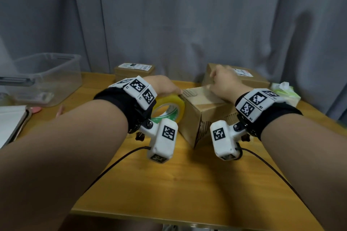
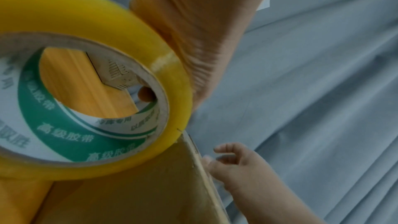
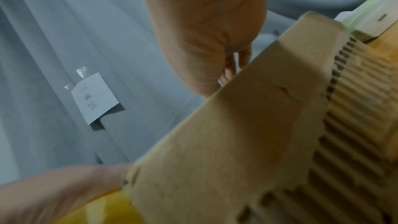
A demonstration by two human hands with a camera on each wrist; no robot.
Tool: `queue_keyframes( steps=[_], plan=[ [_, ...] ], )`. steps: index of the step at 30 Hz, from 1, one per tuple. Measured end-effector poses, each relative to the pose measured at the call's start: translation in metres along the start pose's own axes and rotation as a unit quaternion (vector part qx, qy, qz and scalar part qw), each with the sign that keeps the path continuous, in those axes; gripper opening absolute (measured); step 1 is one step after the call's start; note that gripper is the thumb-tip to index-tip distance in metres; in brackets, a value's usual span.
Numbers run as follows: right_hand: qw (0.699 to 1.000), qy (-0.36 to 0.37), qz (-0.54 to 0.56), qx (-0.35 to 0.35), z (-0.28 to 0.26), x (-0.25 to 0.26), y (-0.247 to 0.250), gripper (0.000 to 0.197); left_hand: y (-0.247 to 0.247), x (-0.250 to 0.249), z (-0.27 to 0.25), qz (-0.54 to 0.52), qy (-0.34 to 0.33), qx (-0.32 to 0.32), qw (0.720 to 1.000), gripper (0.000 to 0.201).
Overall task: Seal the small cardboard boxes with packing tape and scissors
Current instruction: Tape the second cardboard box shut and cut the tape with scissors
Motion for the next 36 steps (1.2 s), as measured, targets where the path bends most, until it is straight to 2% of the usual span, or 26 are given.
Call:
queue_keyframes(
  steps=[1, 3, 5, 6, 8, 11, 14, 17, 19, 22, 24, 27, 30, 36],
  plan=[
    [0.999, 0.052, -0.003, 0.0, -0.004, 0.013, 0.001, 0.033, 0.0, 0.0, 0.001, -0.004, -0.003, 0.001, 1.0, 0.061],
    [0.984, 0.15, -0.02, 0.095, -0.022, 0.042, -0.022, 0.048, 0.0, -0.001, 0.005, 0.009, -0.013, 0.0, 1.0, 0.058],
    [0.965, 0.148, -0.046, 0.213, -0.043, 0.048, -0.051, 0.055, -0.001, 0.002, 0.008, 0.012, -0.012, -0.003, 1.0, 0.061],
    [0.961, 0.131, -0.057, 0.236, -0.047, 0.044, -0.058, 0.057, -0.002, 0.006, 0.008, 0.003, -0.01, -0.006, 1.0, 0.065],
    [0.962, 0.102, -0.079, 0.239, -0.044, 0.037, -0.06, 0.06, 0.004, 0.01, 0.009, -0.02, -0.037, -0.041, 0.998, 0.067],
    [0.964, 0.057, -0.084, 0.245, -0.038, 0.035, -0.062, 0.062, 0.019, 0.014, -0.005, -0.083, -0.12, -0.12, 0.982, 0.053],
    [0.966, 0.014, -0.099, 0.237, -0.036, 0.036, -0.067, 0.064, 0.018, 0.025, -0.026, -0.158, -0.187, -0.133, 0.96, 0.045],
    [0.967, -0.019, -0.102, 0.232, -0.036, 0.035, -0.069, 0.067, 0.004, 0.035, -0.038, -0.157, -0.223, -0.121, 0.954, 0.052],
    [0.968, -0.03, -0.106, 0.227, -0.037, 0.033, -0.069, 0.066, 0.005, 0.039, -0.041, -0.192, -0.242, -0.155, 0.938, 0.051],
    [0.969, -0.04, -0.1, 0.22, -0.036, 0.032, -0.07, 0.065, 0.019, 0.042, -0.043, -0.257, -0.244, -0.202, 0.913, 0.037],
    [0.968, -0.04, -0.102, 0.224, -0.034, 0.032, -0.072, 0.067, 0.024, 0.035, -0.041, -0.223, -0.242, -0.184, 0.926, 0.033],
    [0.967, -0.034, -0.11, 0.228, -0.034, 0.033, -0.073, 0.069, 0.022, 0.024, -0.041, -0.103, -0.247, -0.138, 0.954, 0.038],
    [0.969, -0.045, -0.109, 0.218, -0.038, 0.031, -0.068, 0.065, 0.001, 0.036, -0.035, 0.03, -0.202, -0.065, 0.977, 0.04],
    [0.959, -0.069, -0.166, 0.217, -0.034, 0.043, -0.076, 0.059, -0.006, 0.039, -0.034, 0.047, -0.197, -0.066, 0.977, 0.039]
  ],
)
Point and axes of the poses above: each hand's wrist, its own z-axis towards the middle knuckle, its own y-axis out of the back of the hand, x = y × z, the point moved 10 cm from there along z, towards the middle knuckle, and after that the axes turned 1 degree about -x, right-handed, at the moved point
